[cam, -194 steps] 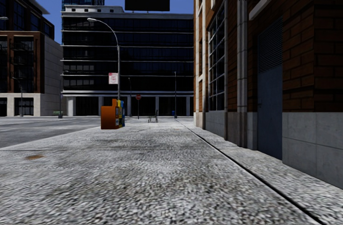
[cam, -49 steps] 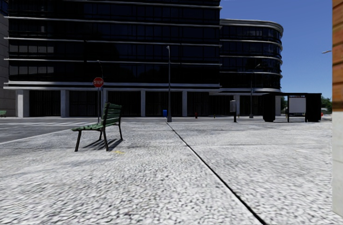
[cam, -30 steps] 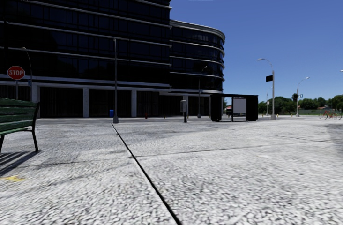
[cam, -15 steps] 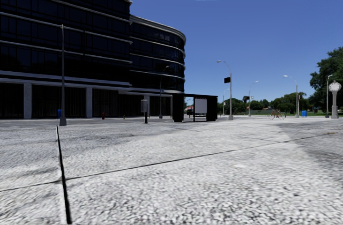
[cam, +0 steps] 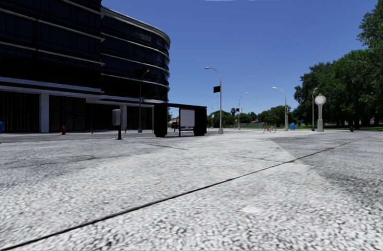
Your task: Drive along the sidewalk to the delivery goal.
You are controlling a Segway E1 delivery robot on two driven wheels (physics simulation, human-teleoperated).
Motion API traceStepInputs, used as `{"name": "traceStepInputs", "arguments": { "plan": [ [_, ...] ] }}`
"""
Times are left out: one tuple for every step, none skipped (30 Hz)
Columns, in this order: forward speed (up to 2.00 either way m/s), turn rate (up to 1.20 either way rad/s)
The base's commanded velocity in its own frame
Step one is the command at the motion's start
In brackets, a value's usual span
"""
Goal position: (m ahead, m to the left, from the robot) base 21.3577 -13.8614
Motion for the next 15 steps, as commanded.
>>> {"name": "traceStepInputs", "arguments": {
  "plan": [
    [2.00, -0.53],
    [2.00, -0.53],
    [2.00, -0.53],
    [2.00, -0.53],
    [2.00, -0.53],
    [2.00, -0.53],
    [2.00, -0.53],
    [2.00, -0.53],
    [2.00, -0.53],
    [2.00, -0.53],
    [2.00, -0.53],
    [2.00, -0.53],
    [2.00, -0.52],
    [2.00, -0.50],
    [2.00, -0.50]
  ]
}}
